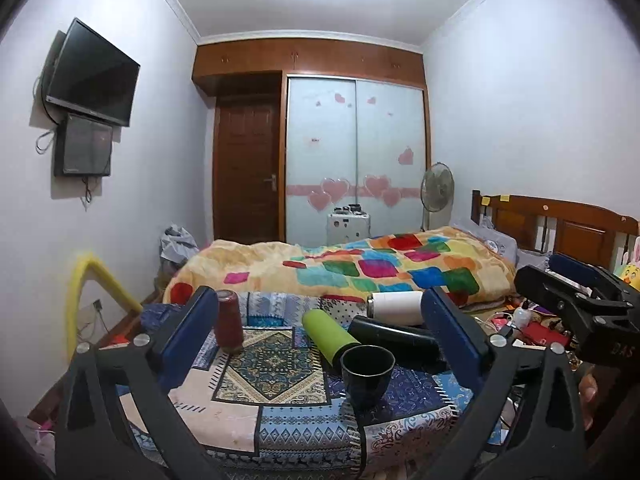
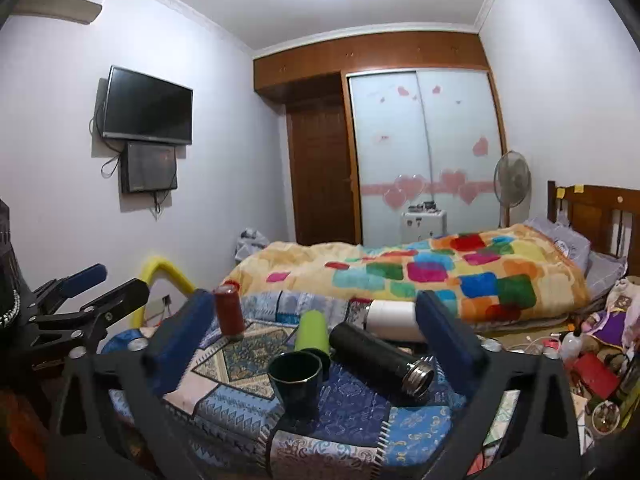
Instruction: Flip cup upright
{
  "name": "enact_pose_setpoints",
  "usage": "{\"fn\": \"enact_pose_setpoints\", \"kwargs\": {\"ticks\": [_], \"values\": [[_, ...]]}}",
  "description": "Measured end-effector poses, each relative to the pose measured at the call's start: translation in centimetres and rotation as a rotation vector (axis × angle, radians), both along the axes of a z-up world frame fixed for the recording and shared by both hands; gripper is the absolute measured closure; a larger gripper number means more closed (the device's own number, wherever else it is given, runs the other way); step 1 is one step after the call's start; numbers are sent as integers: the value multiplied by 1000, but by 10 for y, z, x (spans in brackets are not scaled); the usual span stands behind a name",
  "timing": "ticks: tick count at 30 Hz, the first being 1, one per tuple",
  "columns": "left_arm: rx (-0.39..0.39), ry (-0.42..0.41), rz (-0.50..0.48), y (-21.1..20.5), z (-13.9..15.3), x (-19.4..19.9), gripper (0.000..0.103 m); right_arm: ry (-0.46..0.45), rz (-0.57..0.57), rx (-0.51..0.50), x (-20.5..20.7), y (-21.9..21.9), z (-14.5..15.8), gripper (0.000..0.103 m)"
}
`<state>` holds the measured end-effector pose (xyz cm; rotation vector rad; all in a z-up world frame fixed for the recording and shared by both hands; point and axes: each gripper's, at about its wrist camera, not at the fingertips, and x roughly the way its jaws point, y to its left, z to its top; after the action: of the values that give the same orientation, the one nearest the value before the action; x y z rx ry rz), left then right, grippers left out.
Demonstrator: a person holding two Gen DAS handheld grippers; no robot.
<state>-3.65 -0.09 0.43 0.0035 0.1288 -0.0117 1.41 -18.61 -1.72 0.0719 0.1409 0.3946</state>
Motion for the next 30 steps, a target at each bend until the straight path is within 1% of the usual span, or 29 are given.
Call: {"fn": "enact_pose_setpoints", "kwargs": {"ticks": [6,30], "values": [[2,-11,20,-2,1,-11,0,3,-2,0,-6,-1,-1,0],[3,-4,25,-2,-1,-8,0,7,1,-9,-15,1,-5,0]]}}
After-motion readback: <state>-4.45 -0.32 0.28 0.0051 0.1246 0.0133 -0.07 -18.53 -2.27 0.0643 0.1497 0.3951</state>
